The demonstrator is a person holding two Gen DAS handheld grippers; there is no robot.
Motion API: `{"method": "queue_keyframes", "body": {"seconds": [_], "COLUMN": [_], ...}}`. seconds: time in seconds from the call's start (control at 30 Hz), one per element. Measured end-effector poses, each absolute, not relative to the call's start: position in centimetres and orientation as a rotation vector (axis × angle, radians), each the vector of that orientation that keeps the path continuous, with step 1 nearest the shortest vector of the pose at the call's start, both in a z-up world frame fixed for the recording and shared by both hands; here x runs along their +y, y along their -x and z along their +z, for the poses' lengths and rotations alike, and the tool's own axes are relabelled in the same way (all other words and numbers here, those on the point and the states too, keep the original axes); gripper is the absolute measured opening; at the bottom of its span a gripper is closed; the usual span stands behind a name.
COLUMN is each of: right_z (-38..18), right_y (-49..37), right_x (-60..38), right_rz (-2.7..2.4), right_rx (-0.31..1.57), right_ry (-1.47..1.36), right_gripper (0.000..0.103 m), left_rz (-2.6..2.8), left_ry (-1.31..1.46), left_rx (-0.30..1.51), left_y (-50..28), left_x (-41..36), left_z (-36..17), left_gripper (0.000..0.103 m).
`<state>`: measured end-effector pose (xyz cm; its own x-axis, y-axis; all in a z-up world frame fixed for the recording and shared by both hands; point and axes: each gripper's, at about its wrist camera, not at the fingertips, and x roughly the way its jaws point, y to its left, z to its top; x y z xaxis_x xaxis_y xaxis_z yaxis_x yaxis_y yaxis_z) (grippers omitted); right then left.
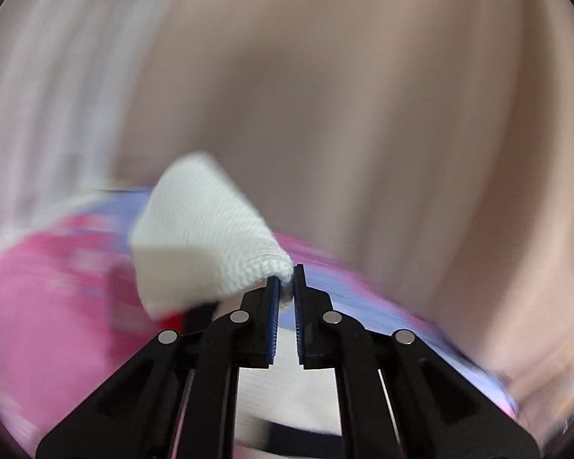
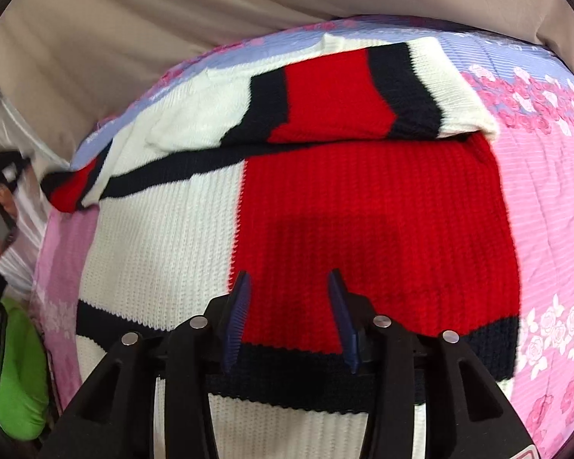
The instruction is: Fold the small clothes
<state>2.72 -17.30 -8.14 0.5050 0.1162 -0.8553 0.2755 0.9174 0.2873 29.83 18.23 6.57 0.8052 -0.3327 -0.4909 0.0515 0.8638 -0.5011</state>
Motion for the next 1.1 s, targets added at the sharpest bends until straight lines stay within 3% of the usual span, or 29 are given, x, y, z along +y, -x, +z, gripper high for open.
{"method": "queue_keyframes", "body": {"seconds": [0.13, 0.2, 0.23, 0.27, 0.37, 0.5, 0.63, 0.8, 0.83, 0.9, 0.93, 0.97, 1.0, 1.1], "right_z": [-7.7, -7.8, -8.0, -8.2, -8.3, -7.1, -6.1, -7.5, -8.2, -9.6, -10.0, -10.0, -9.8, -5.7], "right_y": [-1.6, -1.0, -0.6, -0.2, 0.8, 0.5, -3.5, -10.4, -11.4, -12.7, -13.1, -13.6, -14.0, -14.7], "right_x": [-20.6, -22.4, -23.4, -24.3, -26.6, -28.5, -29.7, -31.1, -31.3, -31.4, -31.2, -30.8, -30.5, -29.7], "right_rz": [-0.131, -0.152, -0.166, -0.176, -0.203, -0.173, -0.104, -0.128, -0.144, -0.181, -0.183, -0.183, -0.167, -0.116], "right_rx": [1.013, 1.002, 0.997, 0.998, 0.994, 0.949, 0.915, 0.919, 0.935, 0.962, 0.960, 0.960, 0.968, 0.861], "right_ry": [-0.476, -0.503, -0.514, -0.526, -0.544, -0.551, -0.567, -0.589, -0.590, -0.594, -0.595, -0.582, -0.577, -0.552], "right_gripper": [0.043, 0.045, 0.046, 0.048, 0.049, 0.056, 0.062, 0.062, 0.062, 0.060, 0.048, 0.024, 0.009, 0.008], "left_rz": [-0.490, -0.515, -0.503, -0.467, -0.369, -0.196, -0.061, 0.039, 0.042, 0.049, 0.042, 0.032, 0.021, -0.008], "left_ry": [0.499, 0.520, 0.548, 0.597, 0.709, 0.782, 0.932, 1.047, 1.096, 1.136, 1.127, 1.116, 1.104, 1.042], "left_rx": [0.752, 0.887, 0.967, 1.060, 1.122, 1.049, 1.008, 1.012, 1.009, 1.009, 1.006, 0.982, 0.949, 0.830], "left_y": [-26.1, -24.8, -24.1, -23.3, -21.2, -21.5, -23.2, -24.7, -24.6, -24.5, -24.7, -24.9, -25.2, -25.2], "left_x": [3.6, -1.3, -2.6, -3.4, -0.9, 5.9, 12.9, 18.2, 19.0, 18.1, 18.2, 18.4, 17.1, 16.5], "left_z": [3.9, -0.6, -3.0, -6.0, -9.6, -9.6, -10.0, -12.1, -12.7, -13.1, -12.8, -11.9, -10.9, -7.3], "left_gripper": [0.011, 0.027, 0.045, 0.047, 0.048, 0.061, 0.063, 0.059, 0.051, 0.026, 0.009, 0.010, 0.010, 0.010]}}
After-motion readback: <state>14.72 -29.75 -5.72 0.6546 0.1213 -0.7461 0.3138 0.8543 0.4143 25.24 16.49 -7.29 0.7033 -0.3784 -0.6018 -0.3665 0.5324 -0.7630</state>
